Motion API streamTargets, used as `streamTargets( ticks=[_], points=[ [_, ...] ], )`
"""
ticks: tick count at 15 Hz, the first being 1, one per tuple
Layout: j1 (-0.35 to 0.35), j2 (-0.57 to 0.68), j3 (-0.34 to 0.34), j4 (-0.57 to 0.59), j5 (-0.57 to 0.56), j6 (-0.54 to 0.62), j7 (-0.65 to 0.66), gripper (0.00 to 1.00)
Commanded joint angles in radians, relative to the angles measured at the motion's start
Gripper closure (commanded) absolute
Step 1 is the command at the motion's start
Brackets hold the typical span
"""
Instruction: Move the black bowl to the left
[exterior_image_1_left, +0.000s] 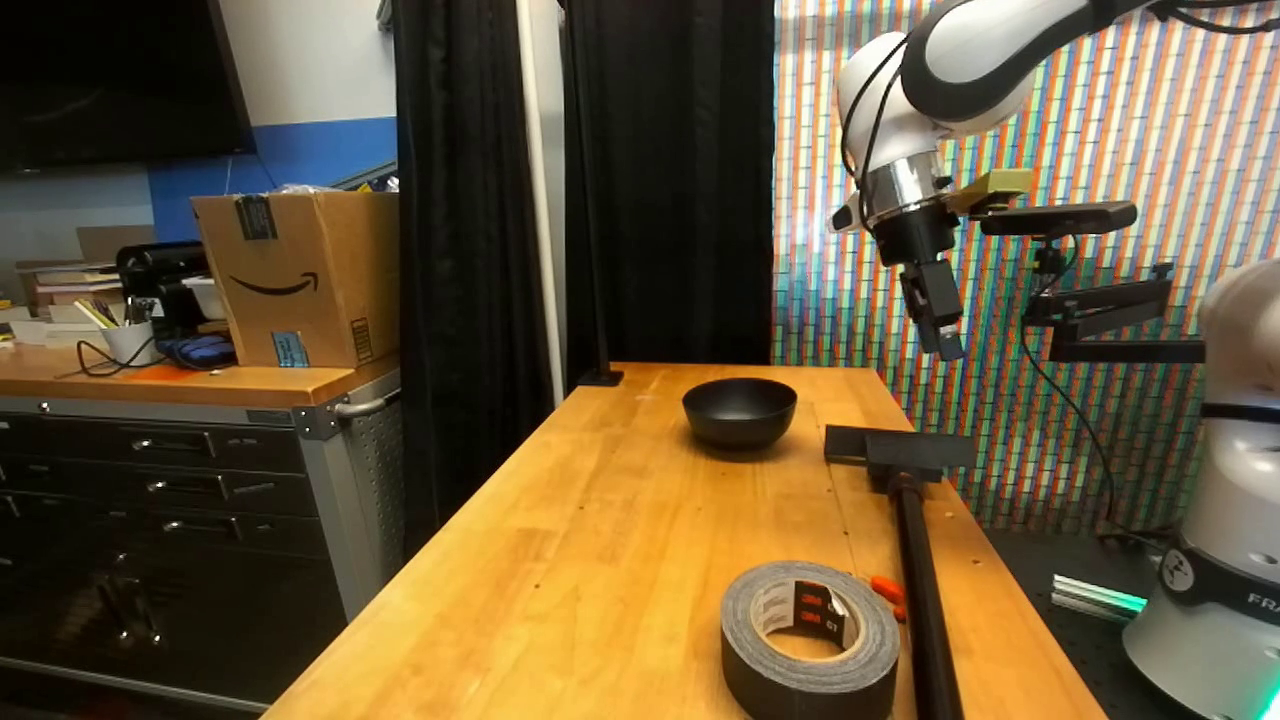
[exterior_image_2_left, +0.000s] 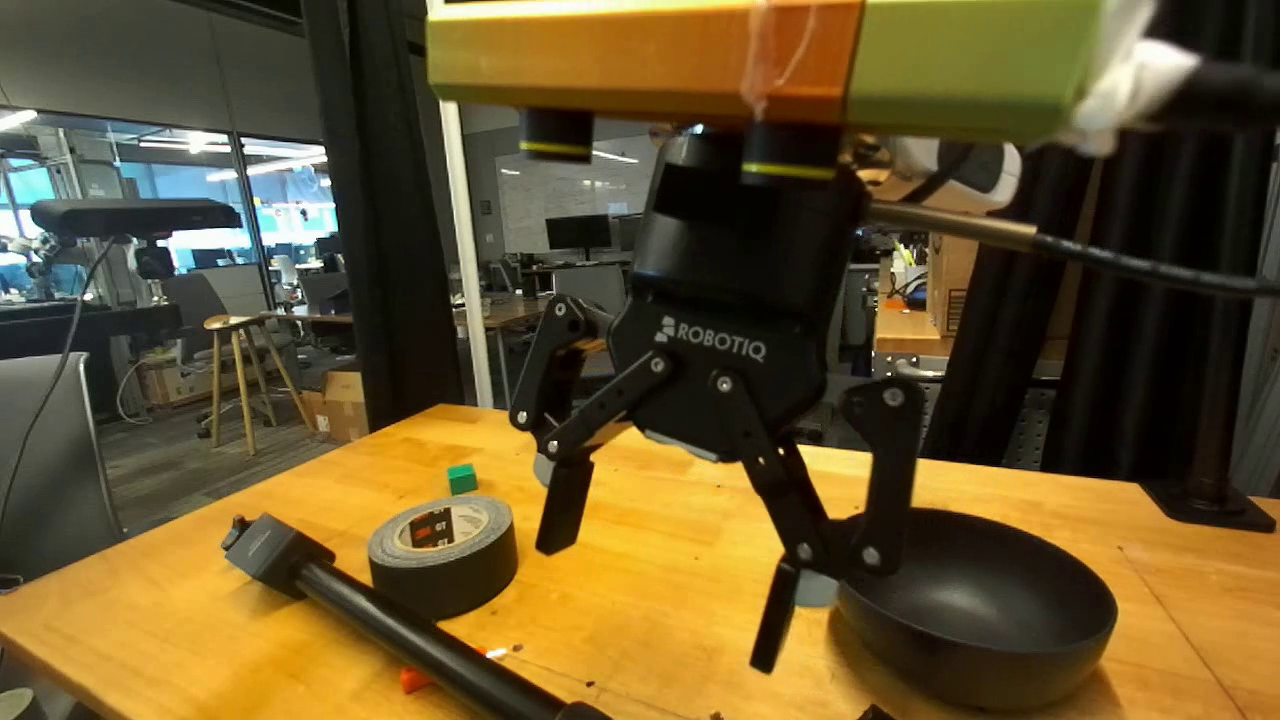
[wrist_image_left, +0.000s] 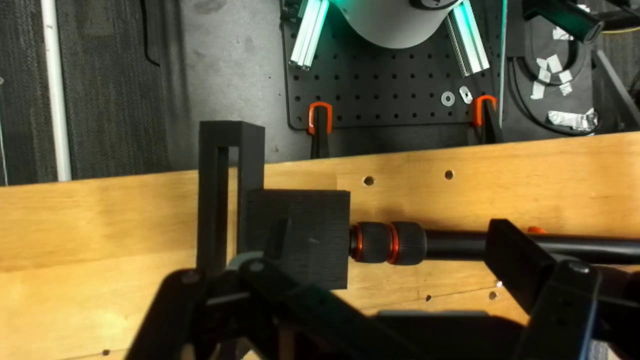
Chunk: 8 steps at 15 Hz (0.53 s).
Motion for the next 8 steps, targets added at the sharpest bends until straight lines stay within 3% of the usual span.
streamTargets(
  ticks=[1,8],
  points=[
    [0.044,0.085,0.025,0.087,0.051,0.016,-0.017,0.00],
    [0.080,0.281,-0.021,0.296,0.099,0.075,-0.241,0.00]
  ],
)
